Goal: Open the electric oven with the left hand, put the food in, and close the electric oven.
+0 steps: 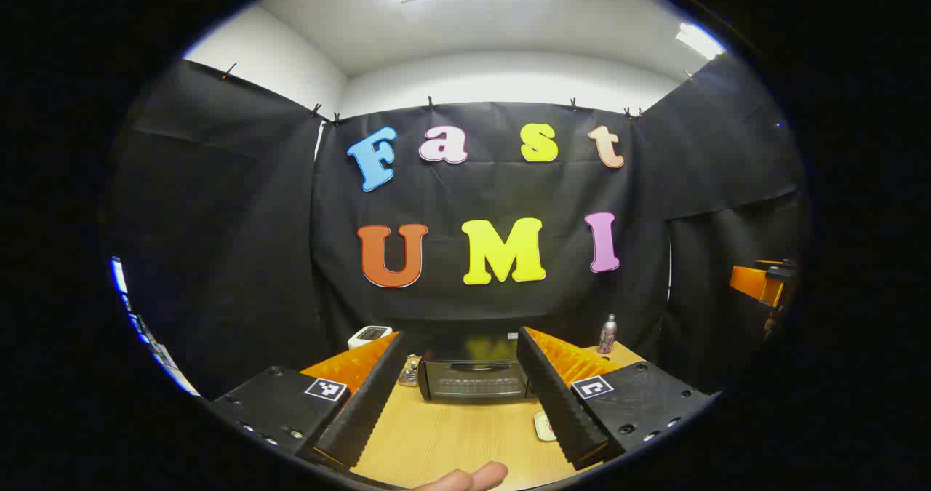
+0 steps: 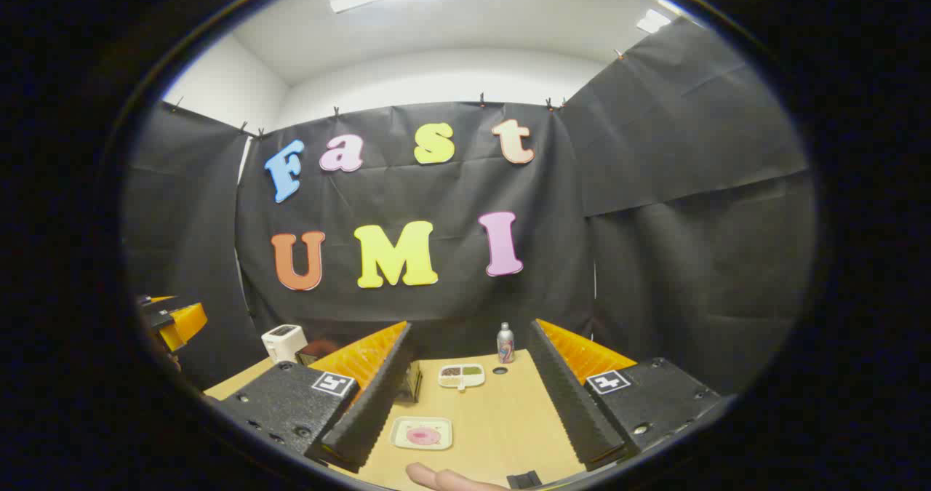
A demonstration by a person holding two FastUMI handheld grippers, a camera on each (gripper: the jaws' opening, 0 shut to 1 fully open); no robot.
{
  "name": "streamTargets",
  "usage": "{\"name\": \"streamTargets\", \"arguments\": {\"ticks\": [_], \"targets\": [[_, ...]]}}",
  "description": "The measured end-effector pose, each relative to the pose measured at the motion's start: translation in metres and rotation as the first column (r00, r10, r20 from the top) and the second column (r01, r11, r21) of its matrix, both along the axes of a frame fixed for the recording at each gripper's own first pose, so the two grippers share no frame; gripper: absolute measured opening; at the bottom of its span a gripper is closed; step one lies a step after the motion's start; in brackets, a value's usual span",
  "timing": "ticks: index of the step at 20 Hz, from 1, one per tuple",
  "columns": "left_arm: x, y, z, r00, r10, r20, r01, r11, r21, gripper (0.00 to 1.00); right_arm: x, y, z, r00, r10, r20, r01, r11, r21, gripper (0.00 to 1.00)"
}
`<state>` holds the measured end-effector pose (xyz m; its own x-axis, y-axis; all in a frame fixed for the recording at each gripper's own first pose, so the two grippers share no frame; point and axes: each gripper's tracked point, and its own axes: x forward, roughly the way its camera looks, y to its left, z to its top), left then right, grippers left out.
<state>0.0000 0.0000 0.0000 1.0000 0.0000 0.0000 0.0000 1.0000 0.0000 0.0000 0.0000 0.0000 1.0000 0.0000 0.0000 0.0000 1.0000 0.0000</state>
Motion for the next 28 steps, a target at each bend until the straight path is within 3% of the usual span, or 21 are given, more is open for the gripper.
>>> {"name": "streamTargets", "arguments": {"ticks": [17, 22, 28], "targets": [[0.018, 0.001, 0.005, 0.999, -0.037, 0.027, 0.037, 0.999, -0.013, 0.96, 0.005, 0.006, 0.007, 0.998, 0.034, 0.053, -0.033, 0.999, -0.021, 0.96], [0.050, 0.004, -0.010, 1.000, -0.027, 0.008, 0.027, 1.000, 0.015, 0.96, 0.025, 0.006, 0.001, 0.997, 0.043, 0.058, -0.042, 0.999, -0.018, 0.96], [0.115, -0.003, -0.041, 0.997, -0.049, -0.052, 0.048, 0.999, -0.017, 0.96, 0.066, 0.001, -0.013, 0.998, 0.051, 0.035, -0.051, 0.999, -0.008, 0.96]]}}
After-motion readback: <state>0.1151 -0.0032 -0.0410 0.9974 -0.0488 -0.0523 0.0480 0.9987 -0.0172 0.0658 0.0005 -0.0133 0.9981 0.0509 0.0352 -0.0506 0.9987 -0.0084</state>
